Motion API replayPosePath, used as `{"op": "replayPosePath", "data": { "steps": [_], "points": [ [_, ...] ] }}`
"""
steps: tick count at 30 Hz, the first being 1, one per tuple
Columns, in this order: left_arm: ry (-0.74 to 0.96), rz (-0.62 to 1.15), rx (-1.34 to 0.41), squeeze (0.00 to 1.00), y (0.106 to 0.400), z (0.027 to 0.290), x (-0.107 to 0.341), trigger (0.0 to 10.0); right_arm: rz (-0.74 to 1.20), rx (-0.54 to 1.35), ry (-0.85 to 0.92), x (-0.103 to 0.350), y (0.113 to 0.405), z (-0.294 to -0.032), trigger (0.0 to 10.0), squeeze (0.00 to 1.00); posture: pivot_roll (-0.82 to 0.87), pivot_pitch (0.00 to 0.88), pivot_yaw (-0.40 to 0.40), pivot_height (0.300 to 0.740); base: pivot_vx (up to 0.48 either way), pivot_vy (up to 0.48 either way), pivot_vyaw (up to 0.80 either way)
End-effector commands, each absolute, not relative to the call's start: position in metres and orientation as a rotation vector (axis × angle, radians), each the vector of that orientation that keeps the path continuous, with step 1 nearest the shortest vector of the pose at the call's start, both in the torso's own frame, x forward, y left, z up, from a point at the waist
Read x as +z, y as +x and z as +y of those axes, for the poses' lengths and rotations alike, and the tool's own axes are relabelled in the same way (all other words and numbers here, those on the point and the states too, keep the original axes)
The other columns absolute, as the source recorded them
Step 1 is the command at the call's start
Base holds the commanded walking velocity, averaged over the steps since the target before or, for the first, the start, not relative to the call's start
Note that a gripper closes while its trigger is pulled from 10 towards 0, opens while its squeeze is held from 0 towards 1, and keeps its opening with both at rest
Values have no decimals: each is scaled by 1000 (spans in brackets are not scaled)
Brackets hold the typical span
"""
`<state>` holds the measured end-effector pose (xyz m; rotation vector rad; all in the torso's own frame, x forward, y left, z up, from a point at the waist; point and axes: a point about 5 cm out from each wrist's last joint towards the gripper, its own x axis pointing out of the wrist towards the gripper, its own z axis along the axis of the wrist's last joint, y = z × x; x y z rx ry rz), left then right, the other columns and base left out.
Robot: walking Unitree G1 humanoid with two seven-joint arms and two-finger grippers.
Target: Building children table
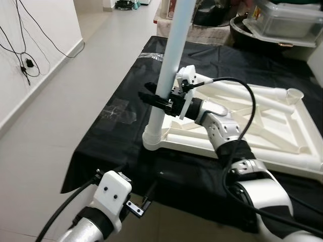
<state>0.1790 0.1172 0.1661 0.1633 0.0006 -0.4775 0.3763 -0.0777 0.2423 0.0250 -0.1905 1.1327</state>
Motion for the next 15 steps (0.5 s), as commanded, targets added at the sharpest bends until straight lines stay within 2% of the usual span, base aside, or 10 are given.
{"op": "replayPosePath", "data": {
  "steps": [1,6,8,15],
  "points": [
    [167,19,-488,0,180,116,161,10000,92,1116,66,180,368,-70,10000,0,158,211,-94,740,0,0,0],
    [165,16,-490,0,182,116,161,10000,110,1032,56,180,369,-70,10000,0,153,204,-93,740,0,0,0],
    [164,12,-492,0,183,115,161,10000,145,887,45,179,373,-71,10000,0,147,197,-91,740,0,0,0],
    [164,4,-492,0,185,114,161,10000,145,690,73,183,377,-73,10000,0,142,185,-94,740,0,0,0]
  ]
}}
